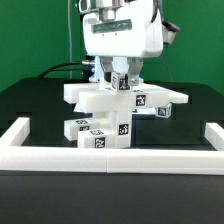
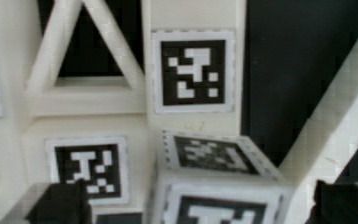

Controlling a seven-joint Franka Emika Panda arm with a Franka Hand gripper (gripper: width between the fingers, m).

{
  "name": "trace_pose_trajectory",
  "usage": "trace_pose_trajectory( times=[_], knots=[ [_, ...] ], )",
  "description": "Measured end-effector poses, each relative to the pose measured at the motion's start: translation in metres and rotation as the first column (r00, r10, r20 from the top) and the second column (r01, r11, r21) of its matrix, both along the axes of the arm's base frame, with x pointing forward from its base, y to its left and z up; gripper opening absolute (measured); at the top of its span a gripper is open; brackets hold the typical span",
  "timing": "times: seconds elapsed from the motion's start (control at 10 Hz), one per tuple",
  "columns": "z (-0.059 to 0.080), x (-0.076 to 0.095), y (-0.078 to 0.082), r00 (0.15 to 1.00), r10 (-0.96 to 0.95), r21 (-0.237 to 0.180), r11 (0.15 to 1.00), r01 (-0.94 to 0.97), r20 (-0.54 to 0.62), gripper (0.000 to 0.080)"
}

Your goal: Assemble chair

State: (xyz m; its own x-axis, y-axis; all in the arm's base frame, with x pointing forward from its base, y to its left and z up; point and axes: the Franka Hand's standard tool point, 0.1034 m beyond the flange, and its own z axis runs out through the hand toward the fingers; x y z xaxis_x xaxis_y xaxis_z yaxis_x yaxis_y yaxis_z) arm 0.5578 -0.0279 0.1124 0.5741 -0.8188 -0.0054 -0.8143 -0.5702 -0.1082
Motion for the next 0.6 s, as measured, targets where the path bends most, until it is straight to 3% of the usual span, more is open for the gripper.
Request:
trace_pose_trajectory(
  times=[0.3,0.6],
  knots=[
    [0.0,0.0005,0.0041,0.956,0.293,-0.031,0.956,-0.293,0.016,0.0648],
    [0.0,0.0005,0.003,0.83,0.557,-0.063,0.829,-0.555,0.02,0.0648]
  ],
)
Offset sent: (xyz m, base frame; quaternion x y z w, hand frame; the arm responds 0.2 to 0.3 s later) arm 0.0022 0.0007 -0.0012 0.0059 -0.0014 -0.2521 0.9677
